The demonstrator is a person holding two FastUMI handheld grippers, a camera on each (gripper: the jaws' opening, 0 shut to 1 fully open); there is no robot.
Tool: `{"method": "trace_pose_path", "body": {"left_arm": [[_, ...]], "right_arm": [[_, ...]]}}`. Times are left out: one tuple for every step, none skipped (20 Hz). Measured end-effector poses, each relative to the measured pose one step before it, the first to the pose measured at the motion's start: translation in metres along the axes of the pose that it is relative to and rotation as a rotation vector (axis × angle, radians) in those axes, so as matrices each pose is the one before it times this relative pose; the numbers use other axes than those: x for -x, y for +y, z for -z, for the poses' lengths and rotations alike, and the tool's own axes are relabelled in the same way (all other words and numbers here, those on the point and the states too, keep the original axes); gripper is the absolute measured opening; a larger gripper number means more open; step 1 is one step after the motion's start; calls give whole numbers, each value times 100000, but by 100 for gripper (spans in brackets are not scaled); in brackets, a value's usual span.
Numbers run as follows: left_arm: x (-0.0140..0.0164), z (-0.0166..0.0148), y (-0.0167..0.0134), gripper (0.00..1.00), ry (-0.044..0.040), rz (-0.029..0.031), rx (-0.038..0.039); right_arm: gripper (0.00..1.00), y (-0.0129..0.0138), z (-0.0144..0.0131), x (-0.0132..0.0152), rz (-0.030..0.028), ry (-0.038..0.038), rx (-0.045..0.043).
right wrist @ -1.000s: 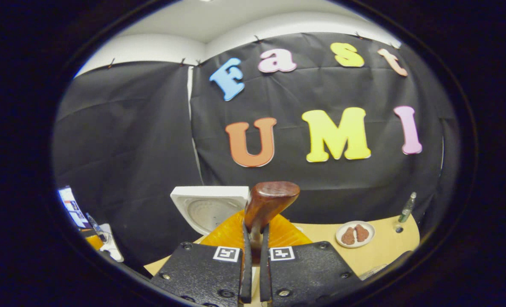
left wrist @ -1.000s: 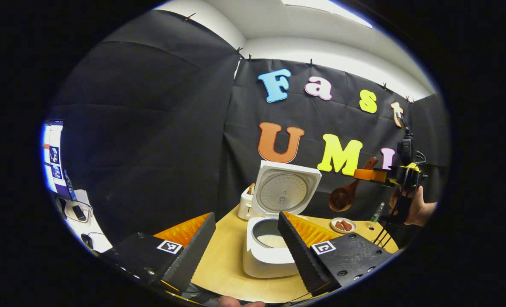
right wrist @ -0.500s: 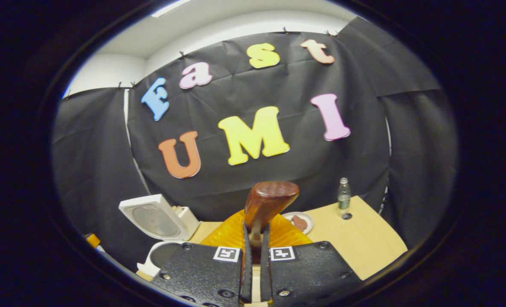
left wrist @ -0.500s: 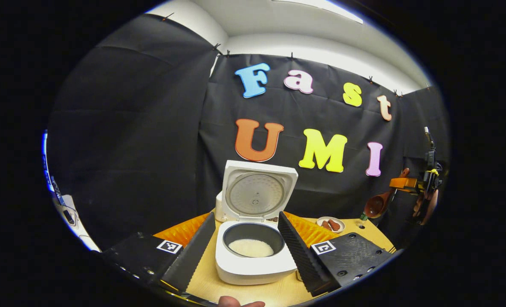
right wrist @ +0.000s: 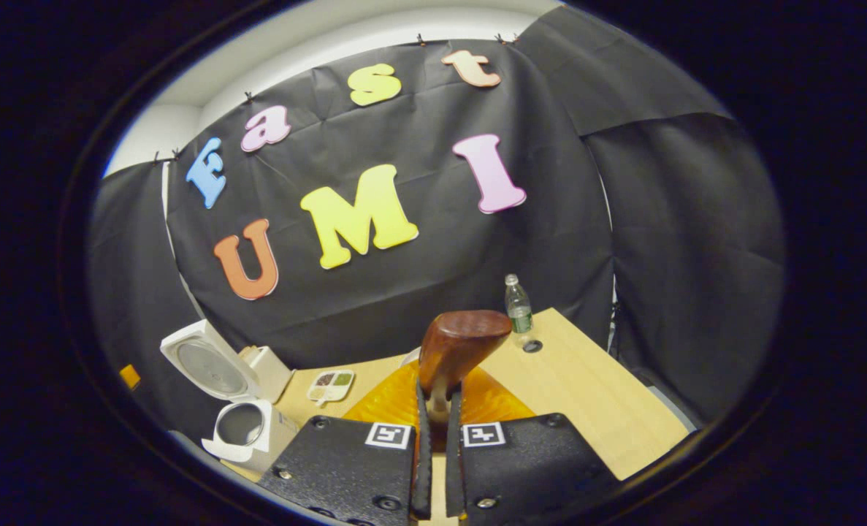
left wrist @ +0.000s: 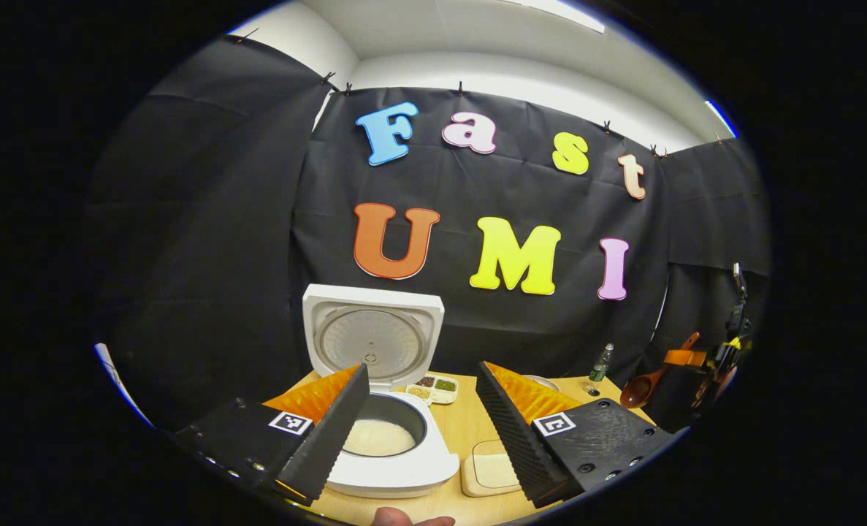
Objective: Close the left gripper, press the button to open the rice cooker; take a wooden spoon from the chopstick holder with the right hand, scoop a spoonful of rice and pour it into the rice cooker, then put the wooden spoon back into the chopstick holder.
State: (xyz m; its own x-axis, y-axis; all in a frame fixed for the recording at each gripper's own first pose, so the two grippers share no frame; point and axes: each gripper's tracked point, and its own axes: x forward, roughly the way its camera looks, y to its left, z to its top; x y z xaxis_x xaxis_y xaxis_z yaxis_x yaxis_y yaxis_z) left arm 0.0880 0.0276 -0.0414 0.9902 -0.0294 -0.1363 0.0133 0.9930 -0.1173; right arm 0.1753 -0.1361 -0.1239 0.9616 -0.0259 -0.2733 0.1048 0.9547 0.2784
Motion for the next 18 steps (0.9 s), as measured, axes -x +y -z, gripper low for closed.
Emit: {"method": "trace_pose_path", "body": {"left_arm": [[-90, 18, -489, 94, 715, -124, -1112], [-64, -118, -433, 94, 553, -212, -1056], [108, 61, -504, 94, 463, -187, -853], [-7, -4, -415, 94, 183, -516, -821], [-356, -177, -205, 94, 282, -440, -681], [-50, 195, -454, 94, 1073, -302, -495], [-33, 272, -272, 94, 1177, -390, -507], [-72, 282, -336, 94, 1141, -387, -467], [-93, 28, -442, 94, 653, -306, -158], [-85, 7, -357, 94, 655, -183, 151], [-143, 64, -356, 94, 715, -74, 252], [-126, 10, -420, 94, 692, -305, 78], [-171, -136, -194, 94, 262, -416, -11], [4, -177, -234, 94, 47, -312, -31], [10, -83, -94, 94, 149, -505, -274], [-77, 10, -157, 94, 367, -559, -515], [-122, 148, -70, 94, 551, -468, -428], [-36, 136, -141, 94, 730, -293, -228]], "right_arm": [[12, -643, 958, -455, 315, 1409, -908], [12, -736, 847, -415, 587, 1204, -615], [12, -797, 938, -528, 910, 1261, -208], [12, -835, 876, -513, 765, 1357, -394], [12, -707, 896, -516, 554, 1472, -1029], [12, -420, 835, -517, 327, 1409, -1131], [12, -424, 705, -479, 13, 973, -672], [12, -500, 858, -584, 215, 1471, -443], [12, -344, 705, -398, 99, 1275, -236], [12, -211, 641, -461, -120, 1113, -520], [12, -129, 715, -526, -318, 1296, -659], [12, -122, 603, -596, -314, 1116, -717], [12, -129, 731, -583, -158, 1188, -277], [12, -106, 691, -508, 52, 955, 313], [12, -178, 563, -545, 332, 627, 901], [12, -247, 416, -506, 642, 177, 668], [12, -218, 357, -331, 438, 73, 691], [12, -128, 460, -400, 187, 481, 339]]}}
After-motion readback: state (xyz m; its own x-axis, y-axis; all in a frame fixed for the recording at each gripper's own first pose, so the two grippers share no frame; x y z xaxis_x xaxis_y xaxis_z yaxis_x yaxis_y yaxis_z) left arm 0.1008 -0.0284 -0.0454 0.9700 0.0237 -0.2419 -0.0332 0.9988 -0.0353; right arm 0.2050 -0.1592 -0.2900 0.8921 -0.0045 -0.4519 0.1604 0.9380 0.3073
